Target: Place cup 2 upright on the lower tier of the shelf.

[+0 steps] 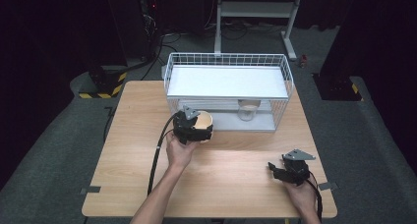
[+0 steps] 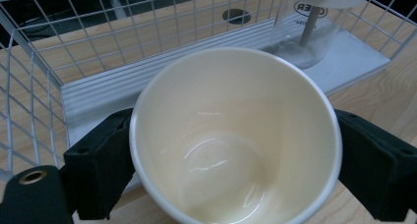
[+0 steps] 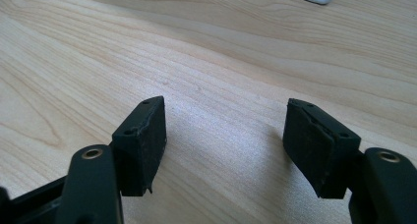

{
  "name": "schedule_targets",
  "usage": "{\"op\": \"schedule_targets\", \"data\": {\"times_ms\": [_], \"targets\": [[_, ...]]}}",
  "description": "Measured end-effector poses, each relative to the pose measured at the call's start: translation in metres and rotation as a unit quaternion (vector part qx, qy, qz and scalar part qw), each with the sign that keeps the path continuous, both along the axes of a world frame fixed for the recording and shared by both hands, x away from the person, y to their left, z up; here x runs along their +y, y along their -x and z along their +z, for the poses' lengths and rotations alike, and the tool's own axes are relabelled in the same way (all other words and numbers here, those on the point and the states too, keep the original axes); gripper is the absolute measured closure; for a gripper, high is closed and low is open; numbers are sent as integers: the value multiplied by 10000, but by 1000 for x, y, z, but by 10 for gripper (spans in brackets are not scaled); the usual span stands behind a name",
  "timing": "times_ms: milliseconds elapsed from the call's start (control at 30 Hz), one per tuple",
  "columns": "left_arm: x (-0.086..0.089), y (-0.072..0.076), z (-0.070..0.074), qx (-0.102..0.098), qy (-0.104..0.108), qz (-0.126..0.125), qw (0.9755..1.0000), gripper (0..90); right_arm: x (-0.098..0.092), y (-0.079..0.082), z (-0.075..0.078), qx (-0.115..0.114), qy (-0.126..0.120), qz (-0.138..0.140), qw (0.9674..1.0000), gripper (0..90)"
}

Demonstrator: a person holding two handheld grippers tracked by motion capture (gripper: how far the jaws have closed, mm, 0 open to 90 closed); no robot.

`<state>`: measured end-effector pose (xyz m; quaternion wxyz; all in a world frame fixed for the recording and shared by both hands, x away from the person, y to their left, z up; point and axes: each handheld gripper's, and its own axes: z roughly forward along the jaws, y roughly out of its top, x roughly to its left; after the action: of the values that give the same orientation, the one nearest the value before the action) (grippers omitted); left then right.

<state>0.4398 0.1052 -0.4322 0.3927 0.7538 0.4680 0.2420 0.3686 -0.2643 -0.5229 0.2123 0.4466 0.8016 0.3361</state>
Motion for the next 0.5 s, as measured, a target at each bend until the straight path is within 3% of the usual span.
{"op": "schedule_targets", "data": {"times_ms": [500], "targets": [[-2,-16,-15,-3,-86,223,9997,109,0,0,0,18,-16,-14,10000,330]]}}
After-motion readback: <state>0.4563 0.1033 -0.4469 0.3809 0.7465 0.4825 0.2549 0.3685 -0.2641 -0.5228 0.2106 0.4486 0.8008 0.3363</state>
